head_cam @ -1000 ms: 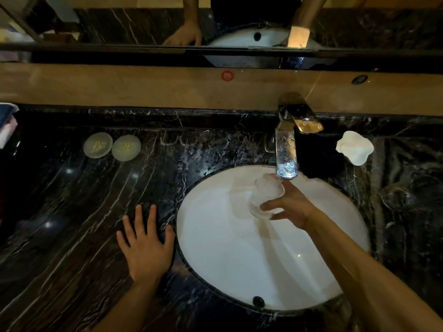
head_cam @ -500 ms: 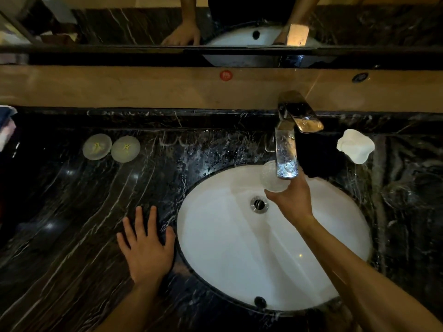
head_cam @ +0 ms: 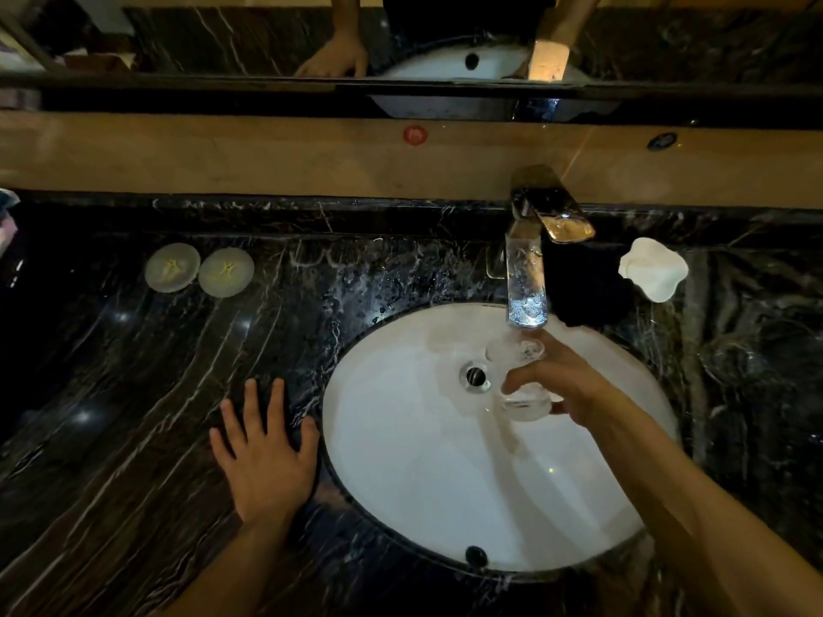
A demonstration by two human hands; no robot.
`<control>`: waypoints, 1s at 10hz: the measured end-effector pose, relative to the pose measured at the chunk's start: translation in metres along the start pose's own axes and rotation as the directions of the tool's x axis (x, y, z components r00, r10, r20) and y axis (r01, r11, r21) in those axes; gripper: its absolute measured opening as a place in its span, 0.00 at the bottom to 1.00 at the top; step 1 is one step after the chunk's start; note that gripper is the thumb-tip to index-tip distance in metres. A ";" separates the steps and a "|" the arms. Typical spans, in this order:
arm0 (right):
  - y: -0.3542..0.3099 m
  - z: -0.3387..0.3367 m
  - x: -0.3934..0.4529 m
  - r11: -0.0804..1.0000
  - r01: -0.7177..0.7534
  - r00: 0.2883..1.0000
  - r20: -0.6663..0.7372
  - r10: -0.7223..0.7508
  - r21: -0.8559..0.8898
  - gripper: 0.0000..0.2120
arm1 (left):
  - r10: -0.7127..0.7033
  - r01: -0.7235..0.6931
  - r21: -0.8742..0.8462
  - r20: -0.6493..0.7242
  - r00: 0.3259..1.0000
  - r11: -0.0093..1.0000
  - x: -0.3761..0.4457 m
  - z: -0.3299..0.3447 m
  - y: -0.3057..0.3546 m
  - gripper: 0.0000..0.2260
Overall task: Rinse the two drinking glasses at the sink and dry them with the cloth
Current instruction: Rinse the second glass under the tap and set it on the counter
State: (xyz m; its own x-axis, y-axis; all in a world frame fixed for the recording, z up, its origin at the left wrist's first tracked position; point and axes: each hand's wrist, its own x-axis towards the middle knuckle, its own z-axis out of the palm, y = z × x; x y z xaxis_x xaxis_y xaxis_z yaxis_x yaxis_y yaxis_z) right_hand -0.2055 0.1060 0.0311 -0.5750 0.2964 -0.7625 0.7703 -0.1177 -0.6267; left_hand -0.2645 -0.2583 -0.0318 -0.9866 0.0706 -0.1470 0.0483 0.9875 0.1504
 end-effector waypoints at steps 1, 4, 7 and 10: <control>0.004 0.007 0.004 0.989 -0.027 0.994 0.106 0.012 0.144 0.37 | 0.003 -0.003 0.002 -0.001 1.000 1.000 0.000 0.001 0.000 0.32; 0.000 0.039 0.014 0.949 0.308 0.945 -0.133 -0.298 0.063 0.41 | -0.005 0.005 0.001 0.000 1.000 1.000 0.000 -0.001 0.001 0.32; -0.002 0.037 0.022 0.911 0.392 0.838 -0.360 -0.410 -0.126 0.41 | -0.001 0.001 0.011 0.005 1.000 1.000 0.001 0.002 -0.001 0.32; 0.002 0.026 0.012 0.747 0.267 0.716 -0.394 -0.576 -0.609 0.38 | 0.007 -0.007 0.019 0.006 1.000 1.000 0.001 0.002 -0.002 0.32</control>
State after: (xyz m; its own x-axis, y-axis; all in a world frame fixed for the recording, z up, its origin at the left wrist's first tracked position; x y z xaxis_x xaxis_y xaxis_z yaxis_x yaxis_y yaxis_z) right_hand -0.2174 0.0849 0.0166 -0.7472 0.6535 -0.1213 0.5900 0.5681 -0.5737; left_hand -0.2651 -0.2597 -0.0340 -0.9854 0.0783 -0.1514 0.0583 0.9895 0.1324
